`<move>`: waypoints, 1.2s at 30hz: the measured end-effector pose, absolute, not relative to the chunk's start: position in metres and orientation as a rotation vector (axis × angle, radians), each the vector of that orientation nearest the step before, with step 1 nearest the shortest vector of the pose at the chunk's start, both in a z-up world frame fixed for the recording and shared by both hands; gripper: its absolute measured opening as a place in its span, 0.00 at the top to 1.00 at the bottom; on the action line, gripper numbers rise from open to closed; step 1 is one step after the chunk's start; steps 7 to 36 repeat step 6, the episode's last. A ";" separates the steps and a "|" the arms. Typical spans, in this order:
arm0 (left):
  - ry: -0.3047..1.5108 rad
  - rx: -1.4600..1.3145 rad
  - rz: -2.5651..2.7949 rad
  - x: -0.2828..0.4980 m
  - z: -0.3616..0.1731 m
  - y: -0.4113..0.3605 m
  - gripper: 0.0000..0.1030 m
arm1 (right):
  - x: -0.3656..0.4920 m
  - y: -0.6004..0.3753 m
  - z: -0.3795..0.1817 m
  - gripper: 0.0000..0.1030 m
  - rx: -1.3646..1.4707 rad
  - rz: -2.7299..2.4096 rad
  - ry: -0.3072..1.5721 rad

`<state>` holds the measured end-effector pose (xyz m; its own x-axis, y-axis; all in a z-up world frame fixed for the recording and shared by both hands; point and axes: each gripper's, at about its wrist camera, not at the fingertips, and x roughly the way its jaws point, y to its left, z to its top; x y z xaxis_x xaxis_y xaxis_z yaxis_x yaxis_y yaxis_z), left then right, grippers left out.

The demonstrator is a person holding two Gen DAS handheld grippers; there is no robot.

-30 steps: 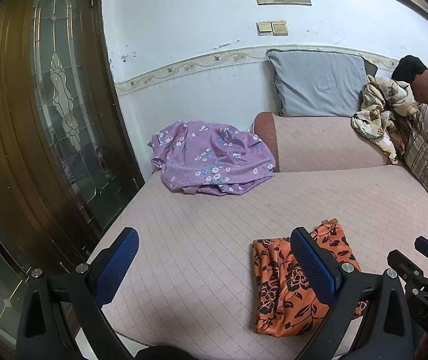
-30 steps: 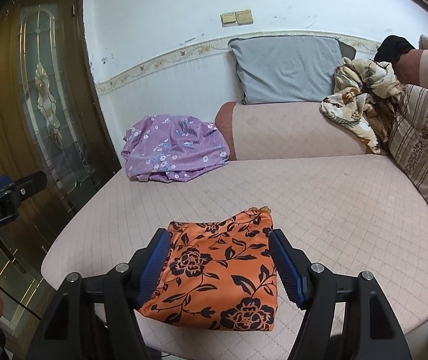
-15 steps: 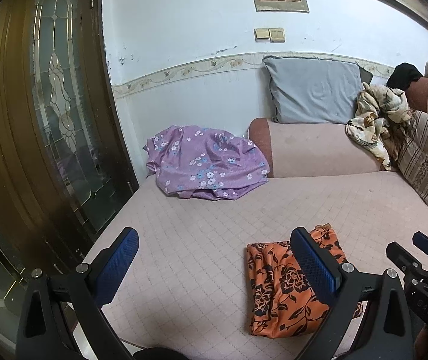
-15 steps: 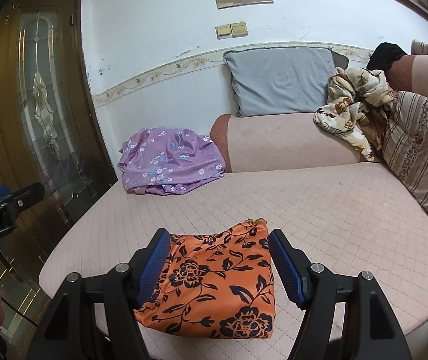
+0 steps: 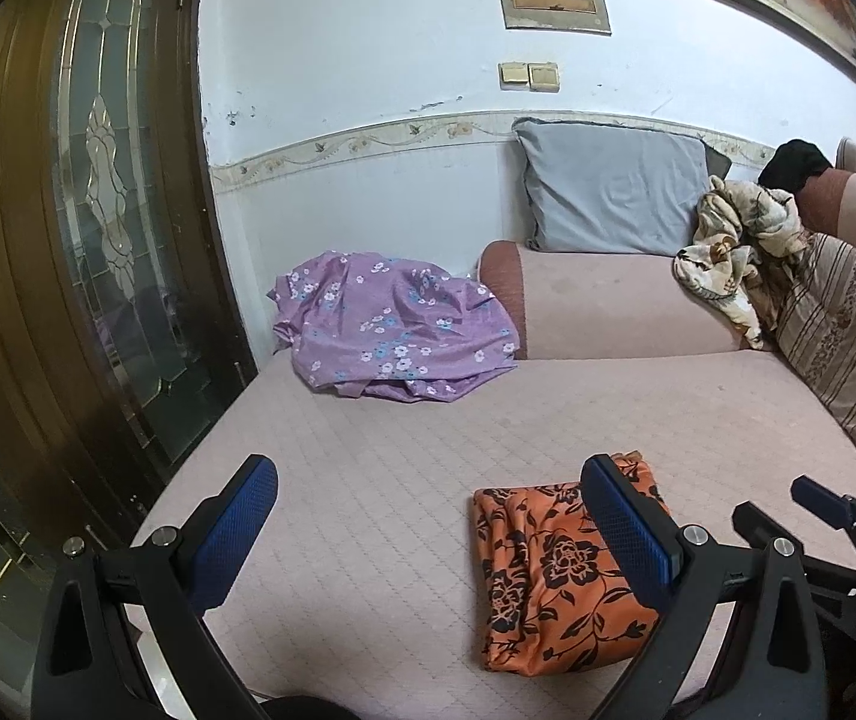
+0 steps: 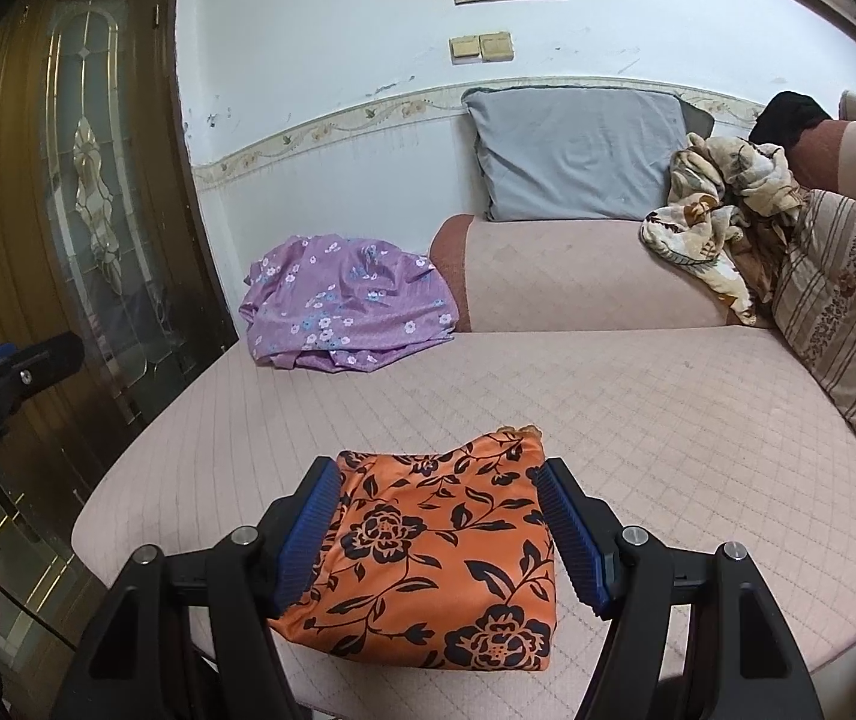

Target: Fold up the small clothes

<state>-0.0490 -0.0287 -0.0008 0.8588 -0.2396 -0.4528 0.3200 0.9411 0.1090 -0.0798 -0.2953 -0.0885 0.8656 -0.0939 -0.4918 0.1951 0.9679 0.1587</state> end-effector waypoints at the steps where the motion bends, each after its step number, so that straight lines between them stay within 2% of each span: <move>1: 0.448 0.180 -0.302 -0.049 -0.001 -0.029 0.02 | -0.079 -0.295 -0.089 0.30 0.207 -0.151 0.506; 36: 0.438 0.190 -0.277 -0.045 -0.009 -0.031 0.02 | -0.077 -0.295 -0.093 0.30 0.215 -0.151 0.518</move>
